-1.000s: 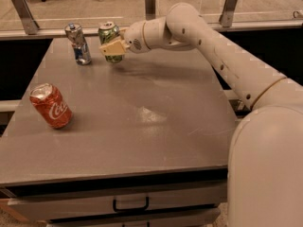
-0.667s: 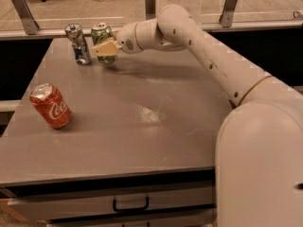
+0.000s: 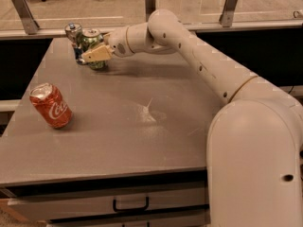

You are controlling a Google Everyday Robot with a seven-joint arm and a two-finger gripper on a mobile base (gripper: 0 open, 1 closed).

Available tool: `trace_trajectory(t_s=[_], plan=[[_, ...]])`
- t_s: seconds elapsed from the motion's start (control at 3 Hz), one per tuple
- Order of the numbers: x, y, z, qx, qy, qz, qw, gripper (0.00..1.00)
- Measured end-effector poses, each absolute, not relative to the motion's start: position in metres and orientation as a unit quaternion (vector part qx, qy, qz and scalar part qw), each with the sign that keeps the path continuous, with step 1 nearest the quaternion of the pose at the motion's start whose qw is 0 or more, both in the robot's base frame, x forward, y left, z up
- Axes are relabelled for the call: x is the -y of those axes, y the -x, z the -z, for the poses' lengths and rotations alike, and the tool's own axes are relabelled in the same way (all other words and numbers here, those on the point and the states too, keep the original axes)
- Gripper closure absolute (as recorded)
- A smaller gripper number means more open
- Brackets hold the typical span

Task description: Move green can near redbull can

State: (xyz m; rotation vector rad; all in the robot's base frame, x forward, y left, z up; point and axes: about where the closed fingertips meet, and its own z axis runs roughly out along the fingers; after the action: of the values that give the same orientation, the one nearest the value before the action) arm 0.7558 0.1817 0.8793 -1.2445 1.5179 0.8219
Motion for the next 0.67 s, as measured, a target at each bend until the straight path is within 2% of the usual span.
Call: trace_trajectory(t_s=[0.33,0.67], plan=[[-0.179,-0.758,-0.871,-0.627,0.506,-0.333,0.489,0.00],[-0.139,-0.764,-0.873,-0.655,0.473,-0.312,0.500,0.00]])
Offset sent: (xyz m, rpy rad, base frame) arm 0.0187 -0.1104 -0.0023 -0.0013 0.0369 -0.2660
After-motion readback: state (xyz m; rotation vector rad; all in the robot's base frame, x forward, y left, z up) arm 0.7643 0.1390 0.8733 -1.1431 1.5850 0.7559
